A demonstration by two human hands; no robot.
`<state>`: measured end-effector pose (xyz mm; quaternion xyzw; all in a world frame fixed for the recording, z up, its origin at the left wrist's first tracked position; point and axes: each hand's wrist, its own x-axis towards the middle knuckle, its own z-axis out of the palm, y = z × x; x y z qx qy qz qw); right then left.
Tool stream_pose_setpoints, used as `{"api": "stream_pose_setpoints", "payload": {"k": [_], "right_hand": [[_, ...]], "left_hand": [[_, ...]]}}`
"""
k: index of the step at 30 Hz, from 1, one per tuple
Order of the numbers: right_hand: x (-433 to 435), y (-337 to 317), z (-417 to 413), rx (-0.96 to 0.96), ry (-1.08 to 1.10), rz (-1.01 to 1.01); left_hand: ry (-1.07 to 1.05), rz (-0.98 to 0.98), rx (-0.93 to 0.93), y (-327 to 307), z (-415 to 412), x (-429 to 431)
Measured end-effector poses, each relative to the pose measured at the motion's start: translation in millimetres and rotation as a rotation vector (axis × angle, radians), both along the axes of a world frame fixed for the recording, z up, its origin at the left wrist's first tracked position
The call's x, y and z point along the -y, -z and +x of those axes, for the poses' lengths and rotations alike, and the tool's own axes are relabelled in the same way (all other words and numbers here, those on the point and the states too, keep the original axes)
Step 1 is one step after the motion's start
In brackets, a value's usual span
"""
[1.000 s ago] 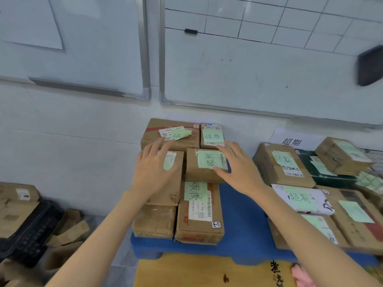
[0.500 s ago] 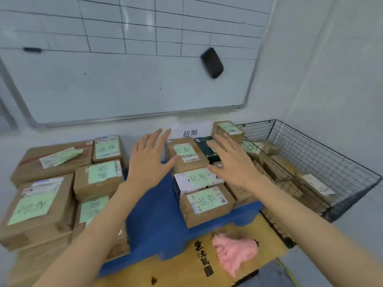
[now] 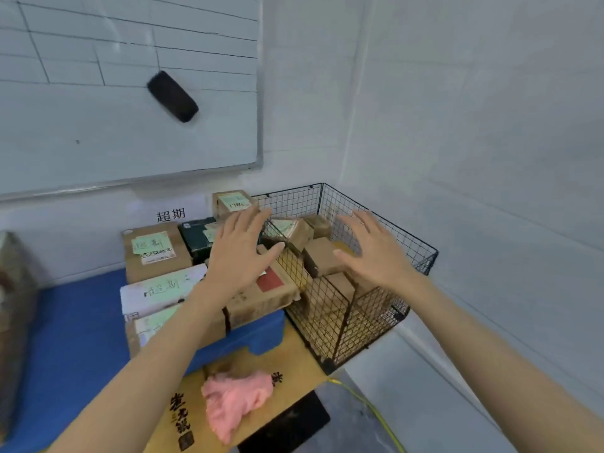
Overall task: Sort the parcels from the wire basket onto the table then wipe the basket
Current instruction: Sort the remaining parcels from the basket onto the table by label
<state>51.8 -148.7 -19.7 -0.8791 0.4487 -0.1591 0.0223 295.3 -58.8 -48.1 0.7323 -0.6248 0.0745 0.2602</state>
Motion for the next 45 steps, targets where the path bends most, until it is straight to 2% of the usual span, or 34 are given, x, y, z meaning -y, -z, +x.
{"api": "stream_pose_setpoints", "payload": {"k": [8,14,23,31,36,41,45], "right_hand": [[59,18,-91,0.086,0.123,0.042],[126,22,-119,0.114,0.104,0.035],[249,9,-84,0.131,-0.066,0.047],[325,35,-29,0.074,-0.23,0.158],[366,58,18,0.086,-0.331,0.249],[397,89,60,-0.051,-0.418,0.32],[414,111,88,-0.079,-0.49,0.42]], "left_hand": [[0.101,-0.014,0.005,-11,-70,75],[0.107,0.013,0.04,-1,-94,145],[0.004,0.016,0.044,-4,-87,245],[-0.132,0.116,-0.013,13,-71,289],[-0.243,0.202,-0.136,24,-60,316],[-0.404,0.245,-0.469,44,-48,334],[-0.557,0.276,-0.626,74,-44,339]]}}
